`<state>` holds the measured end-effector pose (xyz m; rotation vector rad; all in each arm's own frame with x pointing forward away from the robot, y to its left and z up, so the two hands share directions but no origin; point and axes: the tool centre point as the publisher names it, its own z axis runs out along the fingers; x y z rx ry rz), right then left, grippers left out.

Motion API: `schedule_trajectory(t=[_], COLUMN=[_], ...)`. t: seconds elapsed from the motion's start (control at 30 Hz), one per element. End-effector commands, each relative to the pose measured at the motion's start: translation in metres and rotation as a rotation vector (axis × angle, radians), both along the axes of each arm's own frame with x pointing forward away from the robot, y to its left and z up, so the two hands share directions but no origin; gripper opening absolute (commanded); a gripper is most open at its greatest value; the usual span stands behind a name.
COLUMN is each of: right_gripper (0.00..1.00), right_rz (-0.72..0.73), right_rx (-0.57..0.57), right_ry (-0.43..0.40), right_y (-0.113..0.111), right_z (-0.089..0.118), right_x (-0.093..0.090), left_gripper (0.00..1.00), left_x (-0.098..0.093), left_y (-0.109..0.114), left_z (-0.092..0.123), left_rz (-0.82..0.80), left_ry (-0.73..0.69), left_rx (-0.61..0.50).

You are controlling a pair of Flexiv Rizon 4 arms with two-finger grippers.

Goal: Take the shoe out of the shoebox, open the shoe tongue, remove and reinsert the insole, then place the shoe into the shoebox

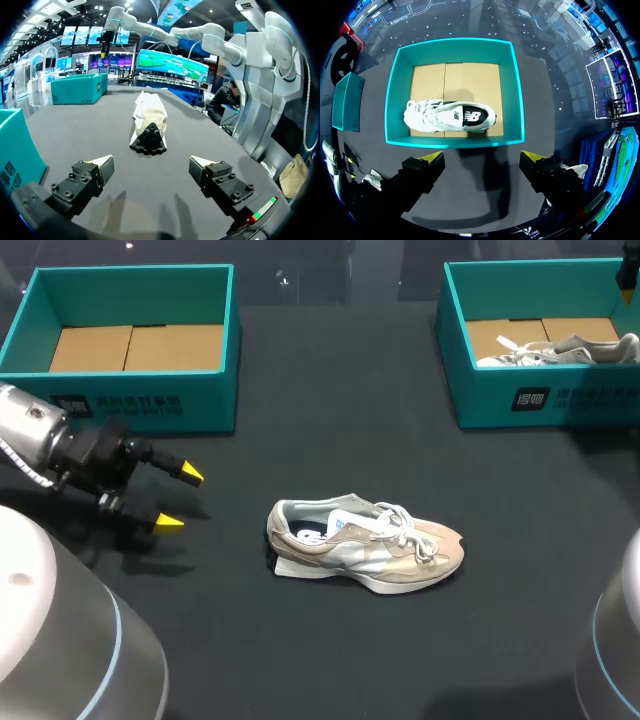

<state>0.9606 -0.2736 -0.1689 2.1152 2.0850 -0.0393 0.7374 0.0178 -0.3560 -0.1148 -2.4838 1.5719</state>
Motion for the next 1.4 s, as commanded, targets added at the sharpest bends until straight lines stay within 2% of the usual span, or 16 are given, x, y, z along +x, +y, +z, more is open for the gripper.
schedule_trajectory(t=[0.03, 0.6, 1.4], right_gripper=[1.00, 1.00, 1.00], right_rz=[-0.002, -0.002, -0.002], right_rx=[-0.001, -0.001, -0.001], right_ry=[0.001, 0.001, 0.001], right_y=[0.000, 0.000, 0.000], right_z=[0.000, 0.000, 0.000], right_x=[0.000, 0.000, 0.000], left_gripper=[1.00, 1.00, 1.00], left_x=[-0.003, -0.008, -0.016], left_y=[-0.004, -0.014, -0.079], left_z=[-0.014, -0.026, -0.042], left_rz=[0.022, 0.037, 0.081], left_ry=[0.000, -0.045, -0.059], left_rx=[-0.040, -0.035, -0.102])
